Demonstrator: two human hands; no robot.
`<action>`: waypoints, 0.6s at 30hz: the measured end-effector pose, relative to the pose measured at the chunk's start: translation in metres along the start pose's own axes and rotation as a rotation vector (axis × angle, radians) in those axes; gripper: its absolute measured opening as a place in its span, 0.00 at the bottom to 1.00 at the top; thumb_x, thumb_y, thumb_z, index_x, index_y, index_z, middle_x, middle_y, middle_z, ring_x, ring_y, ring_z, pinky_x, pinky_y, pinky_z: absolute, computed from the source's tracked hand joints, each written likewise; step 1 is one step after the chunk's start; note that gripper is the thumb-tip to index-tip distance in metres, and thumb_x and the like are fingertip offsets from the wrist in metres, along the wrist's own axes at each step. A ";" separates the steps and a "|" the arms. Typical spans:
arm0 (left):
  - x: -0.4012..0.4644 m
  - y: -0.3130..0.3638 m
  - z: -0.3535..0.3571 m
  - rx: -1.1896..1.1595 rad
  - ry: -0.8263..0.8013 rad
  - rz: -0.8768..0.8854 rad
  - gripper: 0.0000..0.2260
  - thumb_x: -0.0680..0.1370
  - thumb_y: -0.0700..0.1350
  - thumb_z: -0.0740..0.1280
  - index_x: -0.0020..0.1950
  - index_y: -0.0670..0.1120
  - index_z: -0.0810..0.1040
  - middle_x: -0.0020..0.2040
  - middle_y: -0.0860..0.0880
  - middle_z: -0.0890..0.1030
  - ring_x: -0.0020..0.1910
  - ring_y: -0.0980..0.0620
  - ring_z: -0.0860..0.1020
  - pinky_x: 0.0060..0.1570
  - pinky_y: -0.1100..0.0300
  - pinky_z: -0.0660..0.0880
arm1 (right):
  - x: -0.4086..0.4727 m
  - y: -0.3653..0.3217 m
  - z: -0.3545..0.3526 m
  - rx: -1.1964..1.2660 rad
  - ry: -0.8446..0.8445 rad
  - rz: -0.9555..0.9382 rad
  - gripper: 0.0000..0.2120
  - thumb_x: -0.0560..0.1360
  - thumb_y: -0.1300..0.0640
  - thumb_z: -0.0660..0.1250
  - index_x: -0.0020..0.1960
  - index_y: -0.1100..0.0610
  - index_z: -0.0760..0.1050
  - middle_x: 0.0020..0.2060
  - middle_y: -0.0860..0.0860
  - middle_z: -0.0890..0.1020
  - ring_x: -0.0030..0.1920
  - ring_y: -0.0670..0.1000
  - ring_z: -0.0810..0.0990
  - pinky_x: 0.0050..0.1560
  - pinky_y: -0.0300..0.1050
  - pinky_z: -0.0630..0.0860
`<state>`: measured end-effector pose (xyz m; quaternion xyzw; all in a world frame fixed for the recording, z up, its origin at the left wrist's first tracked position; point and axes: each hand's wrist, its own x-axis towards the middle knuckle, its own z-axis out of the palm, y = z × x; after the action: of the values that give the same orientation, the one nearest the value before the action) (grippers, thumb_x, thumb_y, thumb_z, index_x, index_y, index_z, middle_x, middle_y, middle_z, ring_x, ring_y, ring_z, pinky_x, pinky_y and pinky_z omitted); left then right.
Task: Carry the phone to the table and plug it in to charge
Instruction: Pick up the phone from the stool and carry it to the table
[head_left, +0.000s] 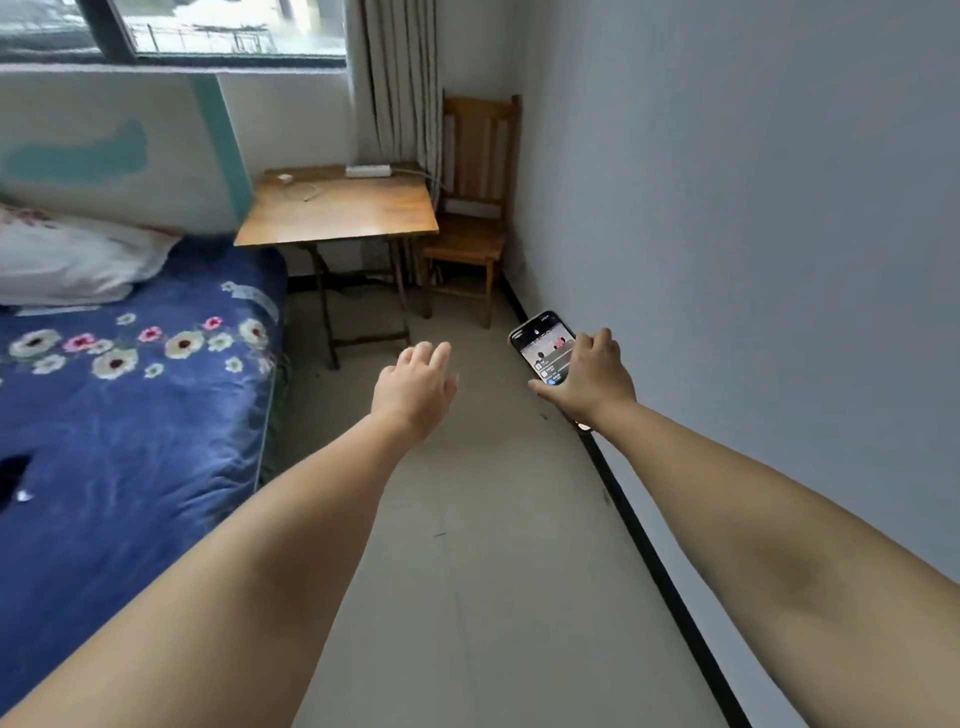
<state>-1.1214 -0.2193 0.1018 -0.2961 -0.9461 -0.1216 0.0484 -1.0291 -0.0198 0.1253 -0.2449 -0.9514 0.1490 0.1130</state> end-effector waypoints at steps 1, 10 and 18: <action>0.020 -0.021 0.001 0.011 0.005 -0.035 0.20 0.80 0.51 0.56 0.70 0.45 0.63 0.67 0.44 0.69 0.66 0.43 0.66 0.57 0.47 0.68 | 0.026 -0.016 0.013 0.008 -0.013 -0.020 0.37 0.64 0.39 0.73 0.59 0.63 0.66 0.58 0.59 0.68 0.59 0.59 0.68 0.51 0.53 0.74; 0.185 -0.184 0.001 0.072 -0.006 -0.109 0.22 0.80 0.52 0.53 0.72 0.45 0.59 0.70 0.44 0.67 0.67 0.43 0.65 0.58 0.47 0.68 | 0.218 -0.131 0.108 0.048 -0.029 -0.067 0.35 0.64 0.38 0.72 0.58 0.62 0.66 0.57 0.57 0.68 0.58 0.58 0.69 0.47 0.50 0.74; 0.343 -0.293 -0.004 0.088 -0.018 -0.109 0.22 0.80 0.52 0.53 0.72 0.46 0.59 0.70 0.43 0.67 0.68 0.43 0.65 0.58 0.47 0.70 | 0.378 -0.211 0.146 -0.003 -0.021 -0.066 0.35 0.65 0.37 0.71 0.59 0.61 0.66 0.58 0.57 0.68 0.57 0.57 0.70 0.41 0.46 0.70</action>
<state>-1.5701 -0.2653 0.1029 -0.2430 -0.9656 -0.0799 0.0461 -1.4858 -0.0407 0.1144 -0.2120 -0.9603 0.1463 0.1074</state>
